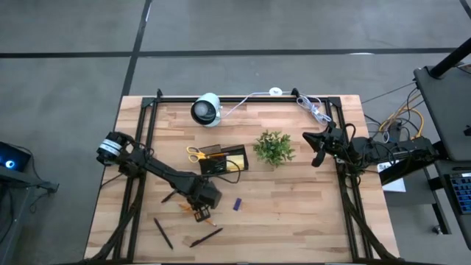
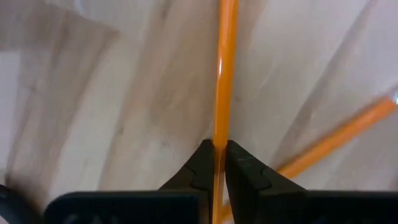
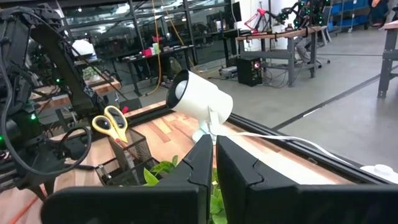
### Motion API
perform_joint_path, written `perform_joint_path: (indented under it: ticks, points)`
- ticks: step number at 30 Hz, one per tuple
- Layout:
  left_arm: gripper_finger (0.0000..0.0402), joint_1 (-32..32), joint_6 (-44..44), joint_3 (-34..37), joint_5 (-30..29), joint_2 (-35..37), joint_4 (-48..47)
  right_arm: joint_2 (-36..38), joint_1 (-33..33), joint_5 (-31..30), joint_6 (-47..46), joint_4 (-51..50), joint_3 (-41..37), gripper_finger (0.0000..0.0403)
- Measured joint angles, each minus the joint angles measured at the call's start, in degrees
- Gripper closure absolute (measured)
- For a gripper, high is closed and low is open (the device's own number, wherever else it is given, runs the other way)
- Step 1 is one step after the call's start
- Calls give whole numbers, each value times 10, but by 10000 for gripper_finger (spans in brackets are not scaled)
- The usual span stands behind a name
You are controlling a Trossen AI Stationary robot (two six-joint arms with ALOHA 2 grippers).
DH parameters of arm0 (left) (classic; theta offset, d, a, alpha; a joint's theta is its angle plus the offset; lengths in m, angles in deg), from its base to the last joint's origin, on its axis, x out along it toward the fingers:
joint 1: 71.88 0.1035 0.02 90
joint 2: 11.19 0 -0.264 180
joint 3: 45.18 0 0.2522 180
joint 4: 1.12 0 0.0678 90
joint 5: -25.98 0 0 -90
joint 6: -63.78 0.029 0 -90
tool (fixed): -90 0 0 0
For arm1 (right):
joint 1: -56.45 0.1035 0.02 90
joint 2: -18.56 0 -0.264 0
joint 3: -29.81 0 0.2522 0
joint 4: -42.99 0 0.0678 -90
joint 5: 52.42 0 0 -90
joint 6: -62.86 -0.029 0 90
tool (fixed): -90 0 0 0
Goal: Pick and place office supplies into organizer
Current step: Put the top yellow pencil in the black desk organizer
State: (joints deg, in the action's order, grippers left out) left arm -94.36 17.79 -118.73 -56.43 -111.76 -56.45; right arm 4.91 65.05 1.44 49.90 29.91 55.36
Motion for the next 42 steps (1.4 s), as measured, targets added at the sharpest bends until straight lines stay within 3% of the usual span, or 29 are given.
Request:
perform_joint_path:
  ticks: [14, 18, 25, 30, 42]
  points:
    - [398, 5, 92, -20, -29, 69, 12, 0, 0, 0, -1, 0, 0, 390]
    - [398, 12, 131, -39, -87, 79, 21, 0, 0, 0, -1, 0, 0, 390]
    - [398, 45, 180, -42, -202, 109, 148, 0, 0, 0, -4, 0, 0, 390]
    - [398, 69, 223, -41, -273, 134, 177, 0, 0, 0, -6, 1, 0, 390]
    - [398, 117, 320, -36, -378, 214, 184, 0, 0, 0, -21, 3, 0, 390]
